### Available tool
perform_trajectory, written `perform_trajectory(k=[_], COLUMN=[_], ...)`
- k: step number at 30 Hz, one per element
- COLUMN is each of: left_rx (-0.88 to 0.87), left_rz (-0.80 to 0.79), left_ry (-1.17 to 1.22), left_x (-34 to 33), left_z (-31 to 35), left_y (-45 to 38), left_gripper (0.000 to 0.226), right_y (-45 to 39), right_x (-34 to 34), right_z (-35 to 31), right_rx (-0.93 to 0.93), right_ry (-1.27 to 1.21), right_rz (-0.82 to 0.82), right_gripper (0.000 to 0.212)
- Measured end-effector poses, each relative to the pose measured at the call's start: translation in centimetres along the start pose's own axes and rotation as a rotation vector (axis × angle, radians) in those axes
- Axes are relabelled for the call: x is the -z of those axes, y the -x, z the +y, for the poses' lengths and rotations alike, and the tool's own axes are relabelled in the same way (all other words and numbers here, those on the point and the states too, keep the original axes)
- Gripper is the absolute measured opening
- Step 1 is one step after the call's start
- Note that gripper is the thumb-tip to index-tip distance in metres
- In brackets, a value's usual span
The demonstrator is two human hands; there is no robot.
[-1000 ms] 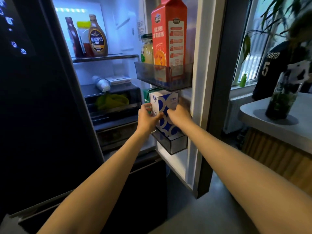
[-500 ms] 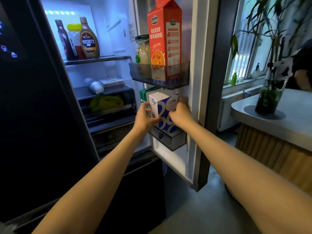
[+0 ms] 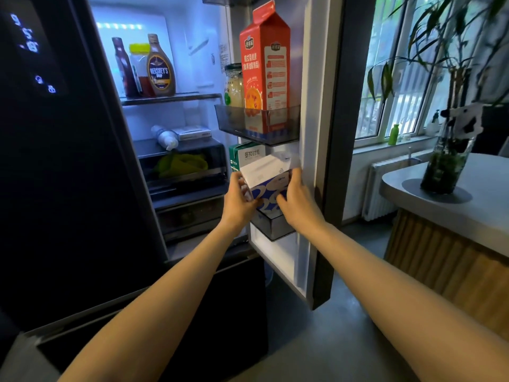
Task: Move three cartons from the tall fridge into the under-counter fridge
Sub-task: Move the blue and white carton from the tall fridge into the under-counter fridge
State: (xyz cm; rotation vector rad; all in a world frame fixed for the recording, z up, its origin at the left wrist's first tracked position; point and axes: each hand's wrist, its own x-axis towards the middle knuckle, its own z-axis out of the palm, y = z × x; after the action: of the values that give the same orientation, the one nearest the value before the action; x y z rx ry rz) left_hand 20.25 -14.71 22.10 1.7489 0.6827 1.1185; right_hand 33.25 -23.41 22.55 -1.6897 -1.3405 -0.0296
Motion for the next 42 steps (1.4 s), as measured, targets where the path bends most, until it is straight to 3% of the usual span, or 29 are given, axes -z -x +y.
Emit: perform_trajectory(k=[5,17,22,31,42], left_rx=[-0.072,-0.282,-0.327,-0.100,0.054], left_rz=[0.051,0.113,0.146,0.267,0.388], left_ry=[0.030,-0.064,-0.138,-0.084,0.004], left_x=[-0.6,1.1,2.6,3.1,3.5], left_z=[1.0,5.4,8.0,6.2,3.0], left_y=[2.2,6.8,8.8,13.6,16.4], left_gripper=[0.066,0.070,0.069,0.061,0.049], right_y=[1.0,2.4,2.6,6.2,8.4], right_x=[1.4,4.3,4.7,2.3,-0.4], right_z=[0.8,-2.3,-4.8,-5.7,-4.7], right_rx=[0.061,0.340,0.357,0.225,0.301], right_ry=[-0.038,-0.196,-0.292,-0.300,-0.166], right_rz=[0.008,0.088,0.095,-0.047,-0.228], right_gripper=[0.049,0.058,0.057,0.052,0.054])
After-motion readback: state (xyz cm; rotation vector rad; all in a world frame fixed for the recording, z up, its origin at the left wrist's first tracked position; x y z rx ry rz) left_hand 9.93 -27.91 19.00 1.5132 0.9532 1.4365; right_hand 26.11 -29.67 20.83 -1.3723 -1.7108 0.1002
